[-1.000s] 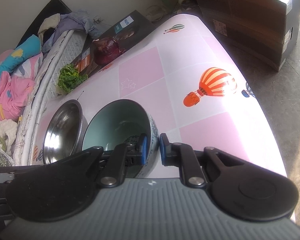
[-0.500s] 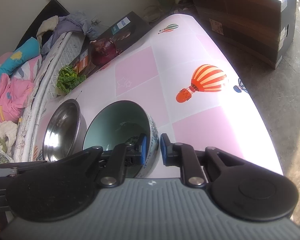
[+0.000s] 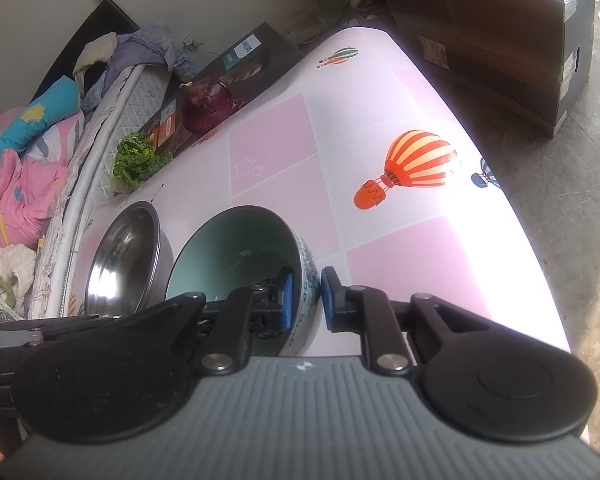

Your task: Organize plates and bowls

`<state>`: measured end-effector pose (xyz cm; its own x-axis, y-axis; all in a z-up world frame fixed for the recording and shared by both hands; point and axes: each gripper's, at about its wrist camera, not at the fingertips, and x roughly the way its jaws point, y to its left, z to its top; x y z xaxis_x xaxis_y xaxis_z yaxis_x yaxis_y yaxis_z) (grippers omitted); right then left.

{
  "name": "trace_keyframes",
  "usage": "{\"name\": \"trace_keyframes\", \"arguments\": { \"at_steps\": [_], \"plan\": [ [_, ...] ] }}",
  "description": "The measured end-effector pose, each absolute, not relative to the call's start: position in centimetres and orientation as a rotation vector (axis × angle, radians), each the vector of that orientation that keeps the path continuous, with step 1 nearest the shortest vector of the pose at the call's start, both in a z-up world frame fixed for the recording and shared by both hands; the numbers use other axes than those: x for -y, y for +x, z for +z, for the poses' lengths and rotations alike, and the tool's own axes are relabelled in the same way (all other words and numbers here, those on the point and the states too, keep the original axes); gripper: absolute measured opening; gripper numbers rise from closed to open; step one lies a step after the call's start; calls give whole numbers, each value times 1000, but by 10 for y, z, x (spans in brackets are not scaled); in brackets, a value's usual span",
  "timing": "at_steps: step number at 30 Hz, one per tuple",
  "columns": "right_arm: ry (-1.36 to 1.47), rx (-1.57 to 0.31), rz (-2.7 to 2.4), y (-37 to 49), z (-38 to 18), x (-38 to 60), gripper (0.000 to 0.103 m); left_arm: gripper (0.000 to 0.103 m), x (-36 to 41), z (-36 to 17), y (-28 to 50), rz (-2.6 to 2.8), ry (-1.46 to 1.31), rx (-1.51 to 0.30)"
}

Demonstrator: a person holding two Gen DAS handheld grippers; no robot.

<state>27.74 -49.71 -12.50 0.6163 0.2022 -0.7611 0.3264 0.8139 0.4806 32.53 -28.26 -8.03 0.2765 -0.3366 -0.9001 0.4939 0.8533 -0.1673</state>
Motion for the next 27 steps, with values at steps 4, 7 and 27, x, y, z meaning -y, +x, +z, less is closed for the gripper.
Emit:
{"name": "trace_keyframes", "arguments": {
  "at_steps": [4, 7, 27],
  "plan": [
    [630, -916, -86, 279, -123, 498, 15, 33, 281, -78, 318, -591, 149, -1178],
    [633, -914, -87, 281, -124, 499, 15, 34, 279, -79, 317, -606, 147, -1179],
    [683, -916, -95, 274, -128, 504, 15, 22, 286, -97, 336, -542, 161, -1196]
  ]
}}
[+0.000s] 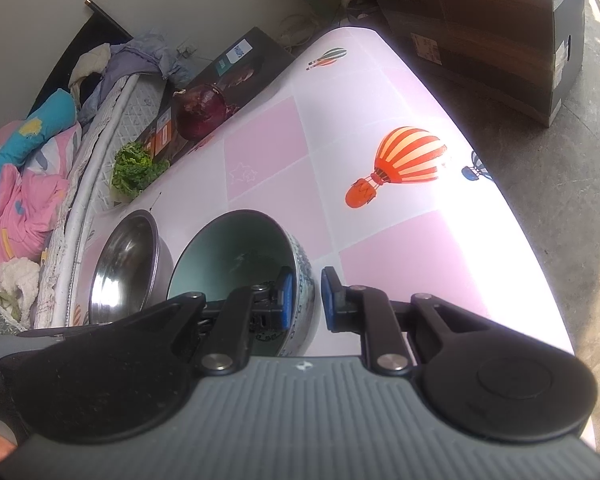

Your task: Organize plates and bowls

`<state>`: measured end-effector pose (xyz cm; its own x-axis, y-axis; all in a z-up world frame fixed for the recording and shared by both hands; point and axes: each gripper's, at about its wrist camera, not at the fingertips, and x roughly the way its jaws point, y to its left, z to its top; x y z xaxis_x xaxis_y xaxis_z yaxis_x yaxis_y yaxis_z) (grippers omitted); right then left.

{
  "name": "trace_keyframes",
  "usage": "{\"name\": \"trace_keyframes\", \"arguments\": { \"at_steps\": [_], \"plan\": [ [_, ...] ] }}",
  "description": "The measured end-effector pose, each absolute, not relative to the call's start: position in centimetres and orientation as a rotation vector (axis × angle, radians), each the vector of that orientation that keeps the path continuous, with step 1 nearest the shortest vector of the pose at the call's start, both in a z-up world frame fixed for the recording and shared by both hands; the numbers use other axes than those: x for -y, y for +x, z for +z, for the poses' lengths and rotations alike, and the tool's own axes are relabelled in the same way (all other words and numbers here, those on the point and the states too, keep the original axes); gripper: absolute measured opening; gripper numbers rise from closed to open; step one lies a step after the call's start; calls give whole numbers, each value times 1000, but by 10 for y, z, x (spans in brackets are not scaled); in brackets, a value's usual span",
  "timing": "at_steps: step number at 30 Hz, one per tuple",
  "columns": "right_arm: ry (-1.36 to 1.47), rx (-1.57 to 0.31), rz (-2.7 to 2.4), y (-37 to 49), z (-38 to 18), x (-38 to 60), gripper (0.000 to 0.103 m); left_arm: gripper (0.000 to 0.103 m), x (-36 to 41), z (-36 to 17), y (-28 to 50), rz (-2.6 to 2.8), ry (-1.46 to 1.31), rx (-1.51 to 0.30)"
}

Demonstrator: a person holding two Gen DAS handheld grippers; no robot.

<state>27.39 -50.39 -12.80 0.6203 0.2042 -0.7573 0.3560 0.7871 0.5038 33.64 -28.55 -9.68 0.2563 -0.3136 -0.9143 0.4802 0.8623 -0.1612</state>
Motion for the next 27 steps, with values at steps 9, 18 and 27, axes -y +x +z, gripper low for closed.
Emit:
{"name": "trace_keyframes", "arguments": {
  "at_steps": [9, 18, 27],
  "plan": [
    [675, -922, -99, 276, -133, 500, 15, 21, 291, -98, 330, -519, 211, -1168],
    [668, -917, -113, 278, -134, 494, 15, 21, 297, -100, 324, -489, 245, -1149],
    [640, -892, -120, 278, -125, 494, 14, 21, 296, -94, 320, -483, 244, -1125]
  ]
}}
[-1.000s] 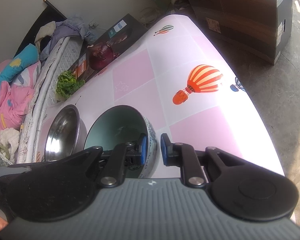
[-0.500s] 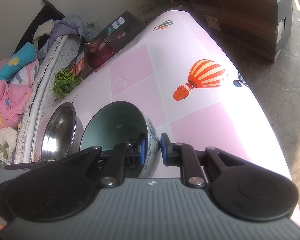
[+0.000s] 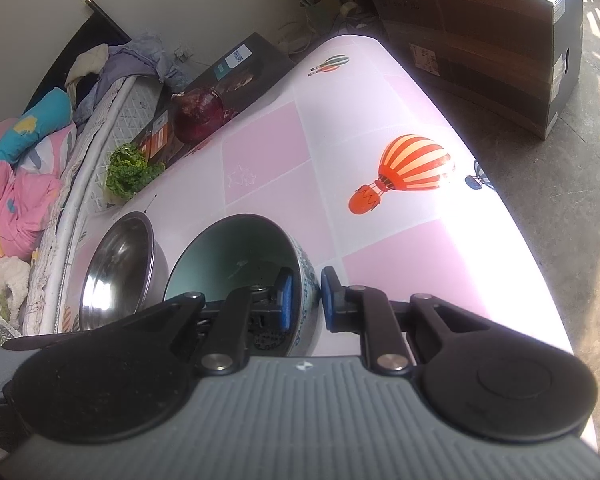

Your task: Organize plates and bowls

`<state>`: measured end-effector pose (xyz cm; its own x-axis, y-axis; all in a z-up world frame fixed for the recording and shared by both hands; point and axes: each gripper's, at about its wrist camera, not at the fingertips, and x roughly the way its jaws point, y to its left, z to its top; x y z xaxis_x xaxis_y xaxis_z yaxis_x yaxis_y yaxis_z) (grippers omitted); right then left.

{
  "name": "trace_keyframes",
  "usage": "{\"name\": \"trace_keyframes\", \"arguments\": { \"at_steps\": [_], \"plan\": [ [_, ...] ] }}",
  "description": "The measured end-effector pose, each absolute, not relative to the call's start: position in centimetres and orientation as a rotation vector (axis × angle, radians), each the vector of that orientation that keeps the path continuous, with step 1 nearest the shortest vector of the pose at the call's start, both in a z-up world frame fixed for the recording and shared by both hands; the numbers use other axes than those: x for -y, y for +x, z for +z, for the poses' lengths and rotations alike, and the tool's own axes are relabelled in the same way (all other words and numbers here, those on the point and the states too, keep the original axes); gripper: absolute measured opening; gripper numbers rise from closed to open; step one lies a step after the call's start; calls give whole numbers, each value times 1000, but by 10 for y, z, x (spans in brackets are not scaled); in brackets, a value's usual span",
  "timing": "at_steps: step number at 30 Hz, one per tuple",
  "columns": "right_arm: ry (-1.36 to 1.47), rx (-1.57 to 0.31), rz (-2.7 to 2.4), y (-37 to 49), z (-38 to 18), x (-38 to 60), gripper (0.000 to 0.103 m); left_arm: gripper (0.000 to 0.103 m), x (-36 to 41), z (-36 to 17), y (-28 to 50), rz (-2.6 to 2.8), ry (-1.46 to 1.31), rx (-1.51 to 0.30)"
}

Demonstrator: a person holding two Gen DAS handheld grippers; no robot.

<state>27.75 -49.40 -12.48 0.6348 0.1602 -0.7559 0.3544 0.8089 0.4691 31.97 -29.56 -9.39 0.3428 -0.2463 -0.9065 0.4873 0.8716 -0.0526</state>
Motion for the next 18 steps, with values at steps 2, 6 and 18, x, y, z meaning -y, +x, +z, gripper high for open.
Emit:
{"name": "trace_keyframes", "arguments": {
  "at_steps": [2, 6, 18],
  "plan": [
    [639, -888, -120, 277, -123, 494, 14, 21, 295, -93, 318, -483, 244, -1122],
    [640, -888, -121, 278, -123, 495, 14, 21, 294, -91, 318, -483, 237, -1120],
    [721, -934, -110, 277, -138, 499, 17, 20, 290, -95, 326, -496, 193, -1159]
  ]
}}
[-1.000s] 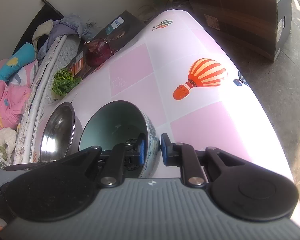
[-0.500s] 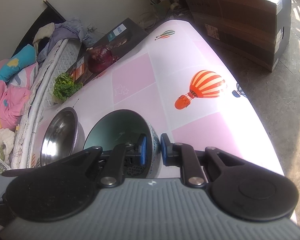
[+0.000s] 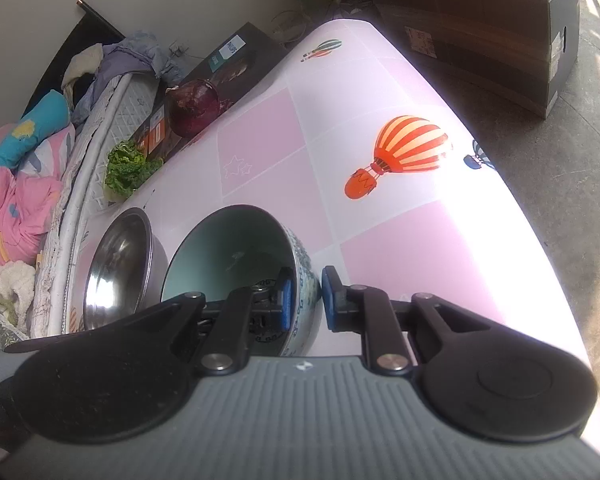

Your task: Organize plates and bowls

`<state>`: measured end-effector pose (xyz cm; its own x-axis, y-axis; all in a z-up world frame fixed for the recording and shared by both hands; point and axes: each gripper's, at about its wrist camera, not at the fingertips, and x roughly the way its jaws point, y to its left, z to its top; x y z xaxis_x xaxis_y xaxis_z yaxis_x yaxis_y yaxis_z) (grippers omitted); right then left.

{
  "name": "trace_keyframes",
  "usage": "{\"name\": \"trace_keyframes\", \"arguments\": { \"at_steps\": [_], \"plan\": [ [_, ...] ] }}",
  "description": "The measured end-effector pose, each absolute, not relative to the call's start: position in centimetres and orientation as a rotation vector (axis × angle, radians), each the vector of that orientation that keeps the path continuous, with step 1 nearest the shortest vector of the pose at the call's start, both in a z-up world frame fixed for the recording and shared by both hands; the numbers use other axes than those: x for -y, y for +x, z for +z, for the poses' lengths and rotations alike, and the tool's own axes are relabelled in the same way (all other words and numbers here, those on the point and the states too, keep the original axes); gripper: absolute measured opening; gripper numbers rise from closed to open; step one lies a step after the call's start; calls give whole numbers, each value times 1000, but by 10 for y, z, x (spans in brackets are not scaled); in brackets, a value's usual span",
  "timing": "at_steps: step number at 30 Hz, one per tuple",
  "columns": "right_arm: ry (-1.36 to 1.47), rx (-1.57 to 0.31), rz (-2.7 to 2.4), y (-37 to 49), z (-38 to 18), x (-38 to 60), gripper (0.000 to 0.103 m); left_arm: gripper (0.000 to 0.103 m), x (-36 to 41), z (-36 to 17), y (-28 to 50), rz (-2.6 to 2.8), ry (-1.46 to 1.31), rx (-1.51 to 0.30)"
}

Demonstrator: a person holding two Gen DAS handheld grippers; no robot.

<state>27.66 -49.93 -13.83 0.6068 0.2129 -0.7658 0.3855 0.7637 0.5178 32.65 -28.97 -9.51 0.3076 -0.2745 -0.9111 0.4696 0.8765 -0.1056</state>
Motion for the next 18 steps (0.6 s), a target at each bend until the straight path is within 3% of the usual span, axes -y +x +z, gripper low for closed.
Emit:
{"name": "trace_keyframes", "arguments": {
  "at_steps": [18],
  "plan": [
    [686, -935, -108, 280, -146, 488, 16, 21, 294, -105, 331, -484, 195, -1193]
  ]
}}
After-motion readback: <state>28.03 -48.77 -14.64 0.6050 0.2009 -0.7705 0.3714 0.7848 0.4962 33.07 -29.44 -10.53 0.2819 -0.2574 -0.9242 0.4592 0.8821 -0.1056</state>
